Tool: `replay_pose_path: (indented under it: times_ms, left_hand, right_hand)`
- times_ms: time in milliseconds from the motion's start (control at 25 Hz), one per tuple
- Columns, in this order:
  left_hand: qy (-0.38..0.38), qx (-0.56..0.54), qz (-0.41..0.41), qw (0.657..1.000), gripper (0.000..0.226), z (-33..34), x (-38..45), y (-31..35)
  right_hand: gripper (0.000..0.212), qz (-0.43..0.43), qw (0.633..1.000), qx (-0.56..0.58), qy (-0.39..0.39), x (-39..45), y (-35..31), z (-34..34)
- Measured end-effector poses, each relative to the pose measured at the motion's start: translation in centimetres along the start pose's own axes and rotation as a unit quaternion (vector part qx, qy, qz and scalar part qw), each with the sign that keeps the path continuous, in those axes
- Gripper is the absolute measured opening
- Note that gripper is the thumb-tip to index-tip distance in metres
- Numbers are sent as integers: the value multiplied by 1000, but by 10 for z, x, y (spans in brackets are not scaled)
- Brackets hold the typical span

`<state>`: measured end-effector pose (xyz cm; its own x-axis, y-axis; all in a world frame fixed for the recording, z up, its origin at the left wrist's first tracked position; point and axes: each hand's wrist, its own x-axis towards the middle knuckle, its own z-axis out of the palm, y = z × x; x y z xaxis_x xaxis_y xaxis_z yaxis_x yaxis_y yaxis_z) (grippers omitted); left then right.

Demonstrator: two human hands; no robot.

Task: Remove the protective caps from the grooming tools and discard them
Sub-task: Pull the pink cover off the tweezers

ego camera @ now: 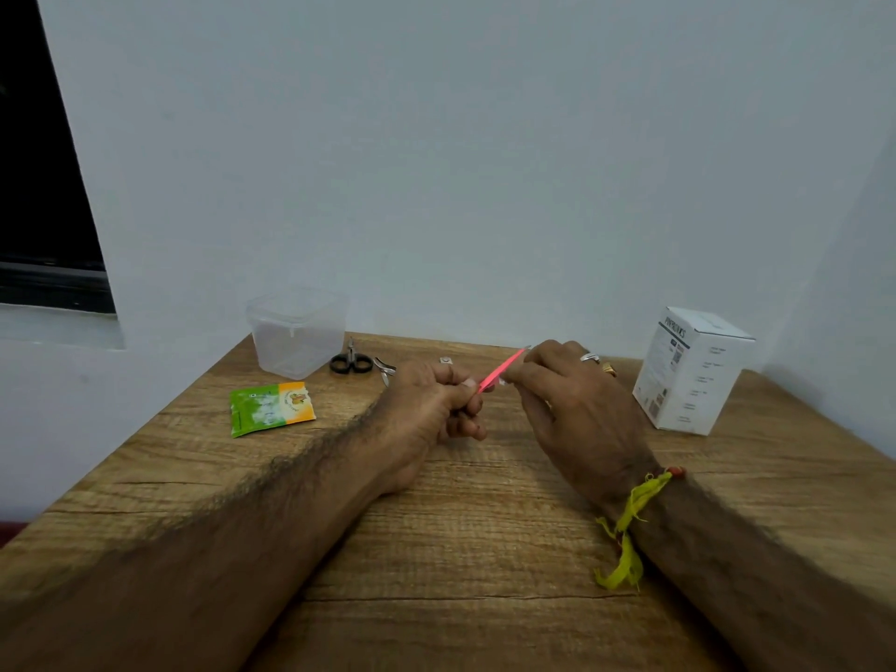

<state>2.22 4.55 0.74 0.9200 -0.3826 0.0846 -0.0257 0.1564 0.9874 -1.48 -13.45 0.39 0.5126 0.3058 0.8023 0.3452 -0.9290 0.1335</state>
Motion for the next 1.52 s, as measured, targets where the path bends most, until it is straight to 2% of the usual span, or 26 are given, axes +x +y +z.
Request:
replay_pose_path:
  times_ms: [160,320,600,760,960,1520]
  left_hand:
    - [1,25,16,1000,17,2,-1,0]
    - [-1,33,18,999,18,1,1,0]
    - [2,23,21,1000,16,5,1,-1]
    - [8,4,22,1000,11,5,-1,1]
    - [11,15,18,1000,19,5,-2,1]
    - [-3,37,34,999,13,5,-1,-2]
  right_hand:
    - [22,20,1000,-5,17,0,2,-1]
    - [28,-27,999,-23,26,-1,-4,-1]
    - [12,-56,996,-61,35,0,-8,-2]
    - [12,-73,994,-73,34,1,-8,-1]
    - [10,-61,996,-56,44,0,-6,1]
    - [3,-49,995,-83,35,1,2,0]
